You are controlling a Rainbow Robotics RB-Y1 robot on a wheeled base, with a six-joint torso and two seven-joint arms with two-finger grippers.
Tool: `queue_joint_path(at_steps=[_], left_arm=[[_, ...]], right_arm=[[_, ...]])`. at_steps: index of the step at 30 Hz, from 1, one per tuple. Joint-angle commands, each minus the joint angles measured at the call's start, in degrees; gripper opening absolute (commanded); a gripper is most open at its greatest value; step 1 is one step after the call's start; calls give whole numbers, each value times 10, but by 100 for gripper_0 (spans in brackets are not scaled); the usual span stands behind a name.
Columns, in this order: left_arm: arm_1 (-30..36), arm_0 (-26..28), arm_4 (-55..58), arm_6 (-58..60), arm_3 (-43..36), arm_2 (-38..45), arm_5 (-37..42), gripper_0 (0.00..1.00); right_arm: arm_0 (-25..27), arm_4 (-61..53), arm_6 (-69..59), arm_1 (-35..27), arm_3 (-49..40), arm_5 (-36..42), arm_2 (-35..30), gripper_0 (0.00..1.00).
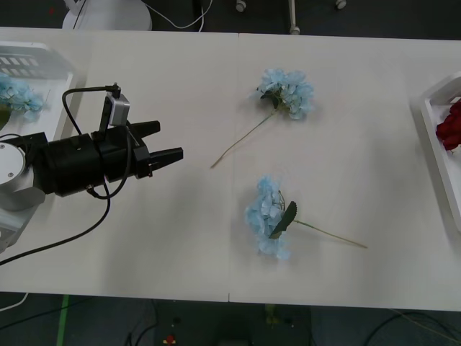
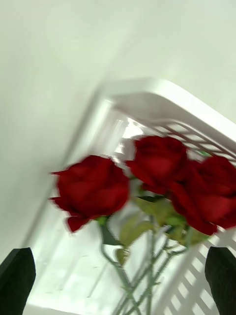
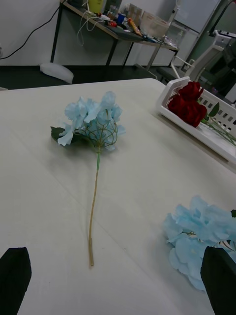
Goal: Put the red flowers into the right box and the blue flowers into the left box
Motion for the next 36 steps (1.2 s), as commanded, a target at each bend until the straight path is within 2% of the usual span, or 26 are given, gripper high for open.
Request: queue_joint_path(at_steps=[1, 4, 7, 12, 17, 22, 27, 32, 36], left_arm=[[-8, 10, 4, -15, -8, -8, -4, 100], [-8, 10, 4, -15, -8, -8, -4, 100], [-8, 10, 4, -15, -8, -8, -4, 100], [-8, 10, 4, -15, -8, -8, -4, 100], [-8, 10, 4, -15, -8, -8, -4, 100], [-8, 10, 4, -15, -8, -8, -4, 100], [-8, 10, 4, -15, -8, -8, -4, 100], [-8, 10, 4, -15, -8, -8, -4, 100], [-8, 10, 4, -15, -8, -8, -4, 100]], right_arm=[[-7, -95, 25, -31, -84, 79, 6, 100], [15, -166, 23, -34, -141, 100, 28, 100], [63, -219, 7, -39, -244, 95, 45, 100], [153, -223, -89, -40, -425, 76, 45, 100], [226, -213, -186, -37, -536, 56, 46, 100], [261, -199, -241, -27, -599, 34, 76, 100], [263, -178, -282, -19, -621, 3, 135, 100], [263, -106, -294, -17, -636, -60, 223, 100], [263, -65, -303, -3, -635, -79, 258, 100]])
